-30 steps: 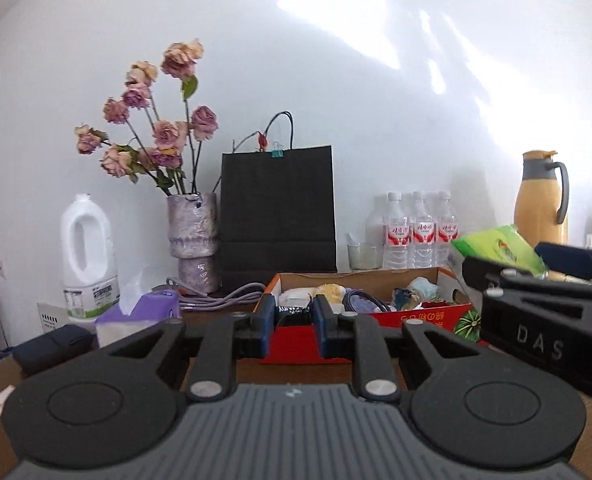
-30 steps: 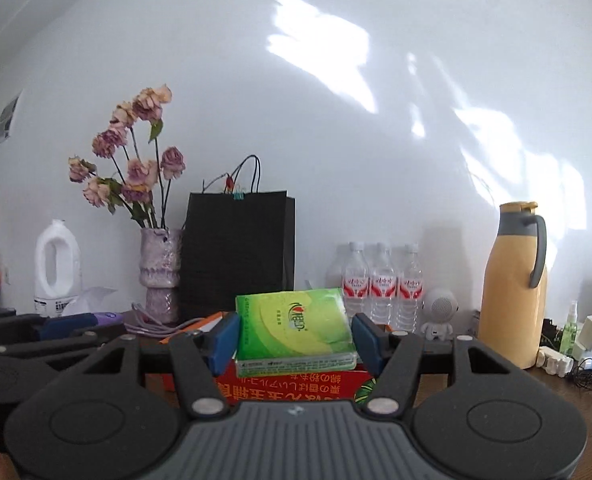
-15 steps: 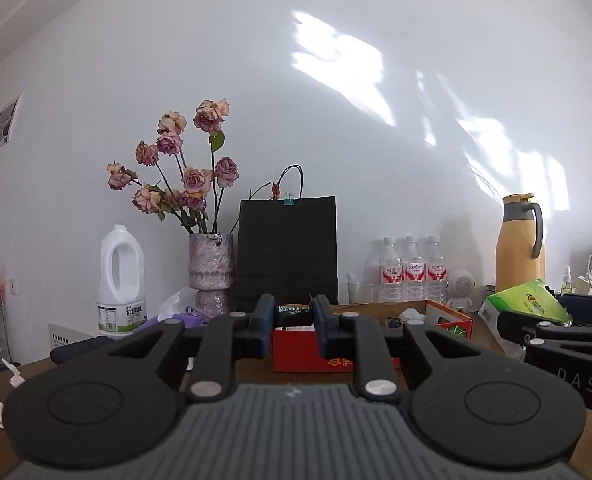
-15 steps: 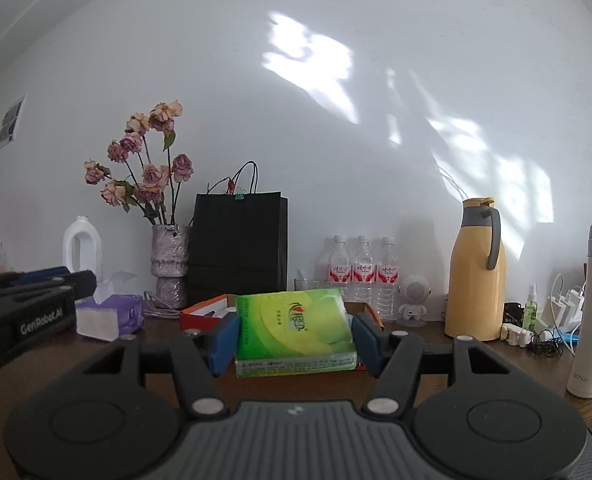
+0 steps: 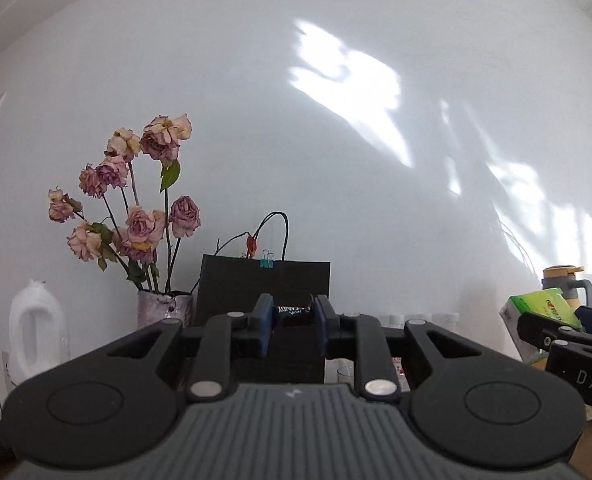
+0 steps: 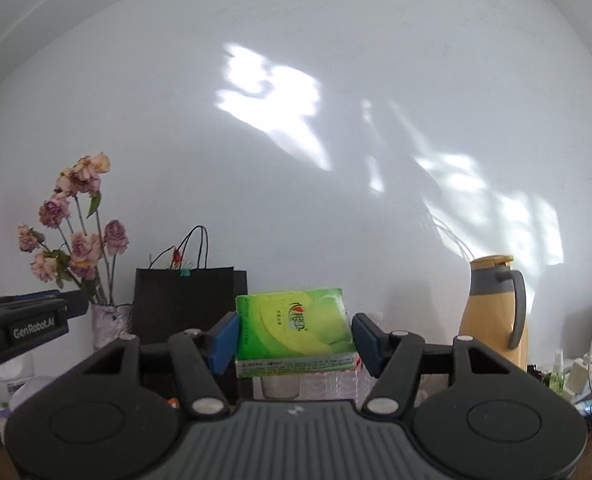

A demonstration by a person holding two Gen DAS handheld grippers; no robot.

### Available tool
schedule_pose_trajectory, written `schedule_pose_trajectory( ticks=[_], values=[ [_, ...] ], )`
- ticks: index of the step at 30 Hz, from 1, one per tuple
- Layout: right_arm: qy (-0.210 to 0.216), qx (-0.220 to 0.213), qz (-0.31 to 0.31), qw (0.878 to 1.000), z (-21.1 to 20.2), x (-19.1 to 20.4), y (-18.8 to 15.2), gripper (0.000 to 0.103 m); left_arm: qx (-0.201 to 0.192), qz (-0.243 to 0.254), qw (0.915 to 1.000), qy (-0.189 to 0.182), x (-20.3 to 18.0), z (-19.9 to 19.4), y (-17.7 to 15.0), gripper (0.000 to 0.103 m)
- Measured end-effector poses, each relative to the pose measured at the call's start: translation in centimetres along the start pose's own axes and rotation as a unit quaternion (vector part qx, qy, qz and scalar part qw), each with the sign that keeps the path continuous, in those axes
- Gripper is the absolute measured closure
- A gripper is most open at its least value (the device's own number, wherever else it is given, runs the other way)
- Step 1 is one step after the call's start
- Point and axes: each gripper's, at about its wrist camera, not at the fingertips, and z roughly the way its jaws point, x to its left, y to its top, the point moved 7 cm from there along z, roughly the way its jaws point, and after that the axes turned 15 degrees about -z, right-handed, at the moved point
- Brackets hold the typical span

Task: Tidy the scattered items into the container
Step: 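Carry the green packet over the box and open the right tool inside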

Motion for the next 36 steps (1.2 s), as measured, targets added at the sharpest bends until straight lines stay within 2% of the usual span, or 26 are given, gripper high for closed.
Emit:
schedule_pose_trajectory(
  ticks=[2,3,4,5,6,7,8,9,11,12,14,16,18,19,20,22,24,26,27,29,33,36],
  values=[
    [0.002,0.019,0.002,1.0,2.8,-0.8,0.1,0.043,0.04,-0.005,0.9992,-0.002,-0.1,3.4,-0.4,0.079],
    [0.019,0.045,0.006,0.999,4.8,-1.0,0.1,0.043,0.081,-0.007,0.9967,-0.006,-0.2,5.6,-0.9,0.079],
    [0.047,0.082,0.016,0.995,7.0,-1.2,0.0,0.043,0.129,-0.008,0.9915,-0.009,-0.3,8.0,-1.5,0.079],
    [0.08,0.133,0.03,0.987,9.5,-1.3,-0.3,0.043,0.178,-0.012,0.9839,0.011,0.0,10.5,-2.3,0.079],
    [0.109,0.19,0.047,0.975,12.1,-1.5,-0.8,0.043,0.241,-0.005,0.9702,0.027,0.0,12.9,-3.5,0.079],
    [0.13,0.244,0.066,0.959,14.6,-1.7,-1.5,0.043,0.306,-0.01,0.9518,0.014,-0.1,15.1,-5.0,0.08],
    [0.153,0.289,0.086,0.941,16.9,-1.8,-2.2,0.043,0.348,-0.03,0.9369,0.004,-0.6,16.8,-6.4,0.08],
    [0.175,0.323,0.11,0.924,18.9,-2.0,-3.0,0.043,0.385,-0.031,0.9225,0.012,-0.9,18.4,-7.9,0.08],
    [0.199,0.38,0.133,0.894,22.3,-1.9,-4.9,0.043,0.428,-0.03,0.903,0.022,-1.0,20.9,-10.3,0.08],
    [0.196,0.4,0.131,0.886,23.7,-1.8,-5.8,0.043,0.448,-0.031,0.8931,0.029,-1.0,21.9,-11.6,0.08],
    [0.189,0.433,0.115,0.874,25.9,-1.5,-7.8,0.043,0.476,-0.039,0.8777,0.044,-0.5,23.8,-13.8,0.08],
    [0.198,0.455,0.129,0.858,27.8,-0.9,-9.5,0.043,0.491,-0.034,0.8688,0.051,-0.4,25.1,-15.7,0.079],
    [0.189,0.465,0.13,0.855,29.5,-0.4,-10.9,0.043,0.512,-0.033,0.8569,0.055,-0.1,25.9,-17.3,0.074],
    [0.181,0.472,0.119,0.855,30.2,-0.2,-11.6,0.042,0.519,-0.033,0.8523,0.056,0.0,26.1,-17.7,0.067],
    [0.176,0.478,0.109,0.853,30.8,0.1,-12.3,0.041,0.525,-0.029,0.8488,0.052,0.1,26.1,-18.1,0.052],
    [0.177,0.495,0.102,0.844,31.8,0.8,-13.7,0.04,0.527,-0.019,0.8485,0.048,0.2,26.5,-18.4,0.037],
    [0.19,0.505,0.118,0.834,32.7,1.6,-14.9,0.04,0.524,-0.023,0.8499,0.052,0.7,26.8,-17.9,0.037],
    [0.187,0.507,0.136,0.83,33.1,1.7,-15.5,0.035,0.52,-0.029,0.852,0.054,1.4,27.2,-17.1,0.034],
    [0.181,0.506,0.145,0.831,33.1,1.5,-15.6,0.034,0.514,-0.028,0.8552,0.062,1.8,27.4,-16.5,0.031],
    [0.18,0.505,0.15,0.831,33.0,1.2,-15.6,0.032,0.506,-0.029,0.8588,0.077,2.5,27.8,-15.5,0.017],
    [0.18,0.532,0.123,0.818,32.1,0.8,-15.6,0.027,0.506,-0.018,0.8553,0.11,3.7,27.5,-14.5,0.004],
    [0.181,0.553,0.097,0.808,30.8,0.8,-15.2,0.024,0.517,0.01,0.845,0.137,3.9,26.7,-14.4,0.0]
  ],
)
